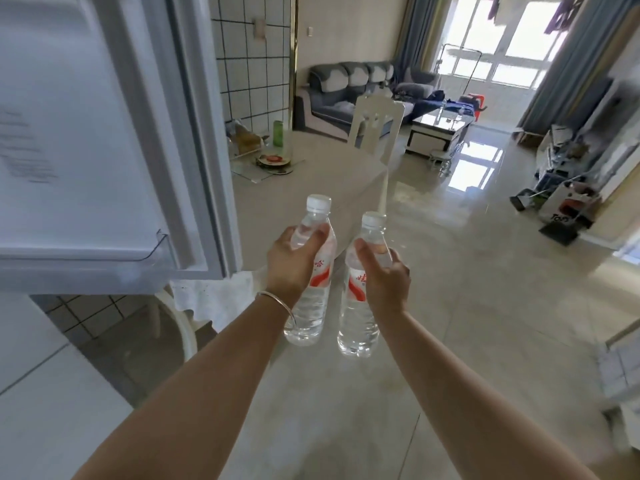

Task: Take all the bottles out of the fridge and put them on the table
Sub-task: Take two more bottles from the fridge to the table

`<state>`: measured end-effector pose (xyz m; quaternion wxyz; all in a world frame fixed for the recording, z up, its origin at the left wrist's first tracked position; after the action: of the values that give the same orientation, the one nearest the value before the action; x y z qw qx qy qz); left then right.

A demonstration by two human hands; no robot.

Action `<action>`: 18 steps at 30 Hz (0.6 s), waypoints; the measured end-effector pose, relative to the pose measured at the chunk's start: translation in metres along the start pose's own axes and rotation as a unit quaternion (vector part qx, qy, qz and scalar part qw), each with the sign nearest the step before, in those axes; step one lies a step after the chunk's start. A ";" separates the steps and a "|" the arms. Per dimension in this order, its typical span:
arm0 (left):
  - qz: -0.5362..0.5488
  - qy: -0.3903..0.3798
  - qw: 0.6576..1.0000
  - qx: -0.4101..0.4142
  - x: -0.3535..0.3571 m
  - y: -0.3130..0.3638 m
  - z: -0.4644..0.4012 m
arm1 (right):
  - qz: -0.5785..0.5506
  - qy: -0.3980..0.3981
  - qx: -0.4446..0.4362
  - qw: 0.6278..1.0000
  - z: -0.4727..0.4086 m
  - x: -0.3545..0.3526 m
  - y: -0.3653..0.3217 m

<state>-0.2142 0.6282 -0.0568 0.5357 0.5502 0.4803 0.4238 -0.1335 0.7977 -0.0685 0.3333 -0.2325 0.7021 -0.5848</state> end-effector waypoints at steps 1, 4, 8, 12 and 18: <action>0.000 0.001 1.000 0.000 0.009 -0.004 -0.014 | 0.004 0.007 -0.005 1.000 -0.018 0.000 0.003; 0.000 0.012 1.000 -0.004 0.033 -0.013 -0.064 | -0.003 0.019 -0.001 1.000 -0.074 0.000 0.007; 0.018 0.026 0.999 -0.008 0.055 -0.019 -0.141 | -0.008 0.002 -0.004 1.000 -0.154 0.019 0.000; 0.024 0.044 0.999 -0.019 0.071 -0.022 -0.224 | 0.023 -0.014 -0.010 1.000 -0.236 0.062 -0.008; 0.027 0.102 0.994 -0.036 0.070 -0.030 -0.323 | 0.005 -0.089 -0.001 0.996 -0.334 0.124 -0.017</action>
<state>-0.5209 0.7551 -0.0684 0.4923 0.4971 0.5016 0.5088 -0.4647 0.9282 -0.0443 0.3973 -0.2801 0.6717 -0.5591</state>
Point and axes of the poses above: each hand's wrist, its own z-axis away from the middle knuckle, its own x-axis out of the palm, y = z × x, the point moved 8 cm from there along -z, towards the middle knuckle, and after that the axes turned 4 degrees about -y, right-handed, at the moved point
